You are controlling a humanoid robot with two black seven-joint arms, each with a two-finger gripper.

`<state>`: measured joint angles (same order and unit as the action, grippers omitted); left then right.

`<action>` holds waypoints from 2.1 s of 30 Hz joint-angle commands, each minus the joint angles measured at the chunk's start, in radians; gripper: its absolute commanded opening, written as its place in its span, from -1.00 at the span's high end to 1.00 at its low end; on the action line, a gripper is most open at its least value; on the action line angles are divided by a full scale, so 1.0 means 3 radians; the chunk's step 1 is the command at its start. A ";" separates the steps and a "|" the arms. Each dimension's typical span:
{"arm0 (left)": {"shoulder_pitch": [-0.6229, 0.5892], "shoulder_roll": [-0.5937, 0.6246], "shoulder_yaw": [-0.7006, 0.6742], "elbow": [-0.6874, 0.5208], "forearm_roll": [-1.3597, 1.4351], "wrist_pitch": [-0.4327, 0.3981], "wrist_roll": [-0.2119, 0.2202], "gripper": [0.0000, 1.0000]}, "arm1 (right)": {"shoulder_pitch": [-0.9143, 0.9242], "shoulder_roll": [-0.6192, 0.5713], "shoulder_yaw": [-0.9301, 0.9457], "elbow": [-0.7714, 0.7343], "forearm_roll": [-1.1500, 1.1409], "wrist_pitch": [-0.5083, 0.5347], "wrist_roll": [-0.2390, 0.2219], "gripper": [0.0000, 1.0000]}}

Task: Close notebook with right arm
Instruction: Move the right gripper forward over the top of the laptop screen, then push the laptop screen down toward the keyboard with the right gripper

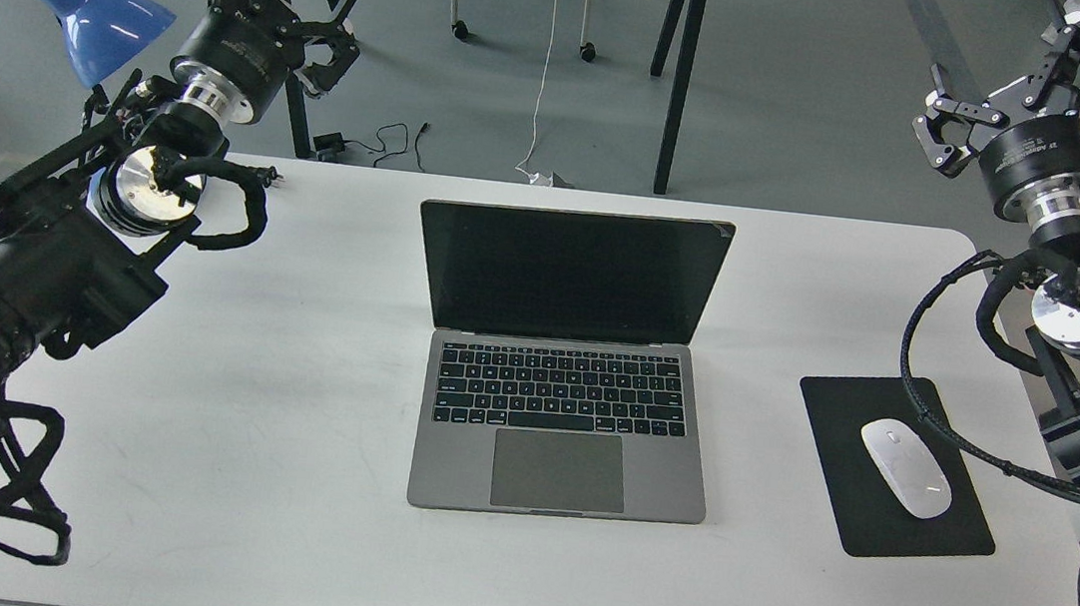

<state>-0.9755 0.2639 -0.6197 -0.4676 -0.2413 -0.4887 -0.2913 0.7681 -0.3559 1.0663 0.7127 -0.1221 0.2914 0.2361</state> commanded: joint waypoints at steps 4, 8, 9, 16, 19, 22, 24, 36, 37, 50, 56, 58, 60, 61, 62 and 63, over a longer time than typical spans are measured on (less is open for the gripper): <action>-0.0005 0.0000 0.0000 -0.0001 0.0083 0.0000 -0.0087 -1.00 | -0.0024 0.0071 -0.0098 0.0002 0.0008 0.0011 0.0016 -1.00; -0.0005 0.0005 -0.0005 0.0004 0.0078 0.0000 -0.0103 -1.00 | 0.0032 0.0061 -0.0368 0.0007 -0.0007 0.0021 0.0005 -1.00; -0.0005 0.0005 -0.0010 0.0004 0.0078 0.0000 -0.0103 -1.00 | 0.0068 0.0051 -0.0485 0.0017 -0.0012 0.0021 0.0010 -1.00; -0.0005 0.0005 -0.0015 0.0004 0.0073 0.0000 -0.0108 -1.00 | 0.0507 0.0046 -0.1170 -0.0044 -0.0104 -0.0051 -0.0025 -1.00; 0.0000 0.0005 -0.0015 0.0004 0.0073 0.0000 -0.0108 -1.00 | 0.0773 0.0082 -0.1687 -0.0080 -0.0156 -0.0148 -0.0066 -1.00; 0.0000 0.0005 -0.0015 0.0004 0.0073 0.0000 -0.0108 -1.00 | 0.0871 0.0168 -0.1841 -0.0080 -0.0171 -0.0174 -0.0071 -1.00; 0.0000 0.0005 -0.0015 0.0004 0.0078 0.0000 -0.0108 -1.00 | 0.0891 0.0260 -0.1857 -0.0085 -0.0191 -0.0179 -0.0071 -1.00; 0.0000 0.0005 -0.0010 0.0004 0.0078 0.0000 -0.0103 -1.00 | 0.0953 0.0981 -0.1990 -0.0770 -0.0268 -0.0245 -0.0066 -1.00; 0.0000 0.0005 -0.0010 -0.0001 0.0078 0.0000 -0.0108 -1.00 | 0.0953 0.0997 -0.2000 -0.0770 -0.0268 -0.0245 -0.0066 -1.00; 0.0000 0.0005 -0.0010 0.0004 0.0078 0.0000 -0.0103 -1.00 | 0.0851 0.0752 -0.2179 -0.0060 -0.0263 -0.0276 -0.0291 -1.00; 0.0000 0.0005 -0.0010 0.0004 0.0078 0.0000 -0.0103 -1.00 | 0.0707 0.0670 -0.2245 0.0226 -0.0263 -0.0322 -0.0296 -1.00; 0.0005 0.0005 -0.0015 -0.0001 0.0078 0.0000 -0.0103 -1.00 | 0.0682 0.0604 -0.2245 0.0344 -0.0263 -0.0357 -0.0296 -1.00; 0.0000 0.0005 -0.0015 -0.0001 0.0078 0.0000 -0.0103 -1.00 | 0.0661 0.0527 -0.2251 0.0472 -0.0268 -0.0378 -0.0301 -1.00; 0.0005 0.0005 -0.0015 -0.0001 0.0078 0.0000 -0.0103 -1.00 | 0.0651 0.0511 -0.2266 0.0533 -0.0268 -0.0398 -0.0301 -1.00; 0.0005 0.0005 -0.0015 -0.0001 0.0078 0.0000 -0.0103 -1.00 | 0.0641 0.0491 -0.2296 0.0574 -0.0268 -0.0419 -0.0306 -1.00; 0.0005 0.0005 -0.0010 0.0004 0.0078 0.0000 -0.0103 -1.00 | 0.0641 0.0460 -0.2337 0.0620 -0.0268 -0.0434 -0.0307 -1.00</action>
<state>-0.9747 0.2653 -0.6240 -0.4675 -0.2177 -0.4887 -0.3223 0.9661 -0.1968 0.3871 0.8577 -0.2012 0.1747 0.1460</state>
